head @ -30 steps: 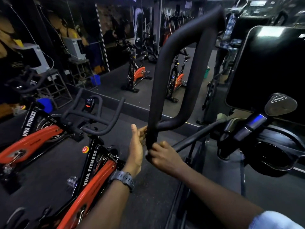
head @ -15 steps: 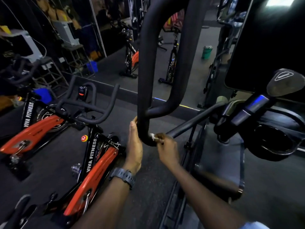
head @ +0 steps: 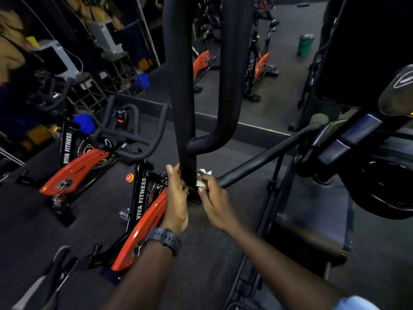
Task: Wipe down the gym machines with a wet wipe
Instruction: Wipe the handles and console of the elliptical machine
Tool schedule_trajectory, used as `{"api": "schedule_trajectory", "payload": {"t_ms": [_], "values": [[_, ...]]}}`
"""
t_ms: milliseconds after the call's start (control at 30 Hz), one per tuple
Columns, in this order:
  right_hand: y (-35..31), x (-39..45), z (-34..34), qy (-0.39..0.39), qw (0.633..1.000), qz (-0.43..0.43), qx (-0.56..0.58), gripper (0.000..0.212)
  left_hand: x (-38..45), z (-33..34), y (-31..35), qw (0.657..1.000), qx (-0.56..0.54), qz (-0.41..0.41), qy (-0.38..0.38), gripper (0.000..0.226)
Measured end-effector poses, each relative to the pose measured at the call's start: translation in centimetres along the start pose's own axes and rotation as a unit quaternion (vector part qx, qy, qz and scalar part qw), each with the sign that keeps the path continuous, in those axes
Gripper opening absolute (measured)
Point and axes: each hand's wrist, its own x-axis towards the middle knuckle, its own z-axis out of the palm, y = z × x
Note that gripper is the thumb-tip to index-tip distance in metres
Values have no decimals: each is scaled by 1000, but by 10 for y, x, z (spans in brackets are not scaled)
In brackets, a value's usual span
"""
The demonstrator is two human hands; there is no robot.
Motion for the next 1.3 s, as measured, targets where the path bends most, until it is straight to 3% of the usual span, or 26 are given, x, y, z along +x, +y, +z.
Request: {"api": "schedule_trajectory", "payload": {"t_ms": [67, 133, 233, 333, 433, 533, 633, 733, 867, 933, 1033, 1133, 1200, 1267, 1300], "values": [[-9, -1, 16, 112, 988, 21, 104, 29, -1, 1, -4, 1000, -8, -13, 1, 55], [-4, -2, 21, 152, 978, 38, 138, 33, -2, 0, -4, 999, -15, -32, -1, 56], [18, 4, 16, 127, 988, 53, 76, 38, -4, -2, -3, 999, -8, -47, -4, 57], [28, 14, 7, 85, 996, 15, 5, 42, -2, -4, -5, 999, -2, -49, -4, 57], [16, 23, 10, 30, 999, 3, 9, 45, -2, -7, -4, 998, -12, -54, -7, 61], [1, 29, 21, 30, 999, -5, 16, 41, -2, -9, -4, 998, -19, -56, -4, 64], [20, 21, 24, 39, 990, -36, -128, 51, -2, -13, -6, 998, -10, -56, 9, 70], [37, 15, 16, 9, 952, -66, -297, 58, -1, -15, -6, 999, -7, -52, 11, 62], [2, 29, 33, 23, 983, 6, -182, 50, -1, -12, -8, 1000, 5, -25, 16, 66], [11, 26, 27, 6, 966, -40, -257, 42, 0, -12, -14, 1000, 14, -12, 26, 70], [61, 23, -17, -63, 900, -134, -410, 42, 1, -9, -27, 999, 32, -9, 31, 91], [76, 39, -38, -78, 861, -110, -490, 42, 2, 3, -34, 996, -61, -55, 17, 66], [56, 39, -15, -87, 878, -74, -465, 50, 6, 8, -38, 978, -173, -117, 27, 66], [43, 28, 6, -70, 910, -91, -399, 55, 10, 6, -42, 953, -250, -163, 42, 68], [45, 23, 3, -86, 908, -106, -395, 60, 13, 4, -44, 944, -274, -176, 48, 70]]}}
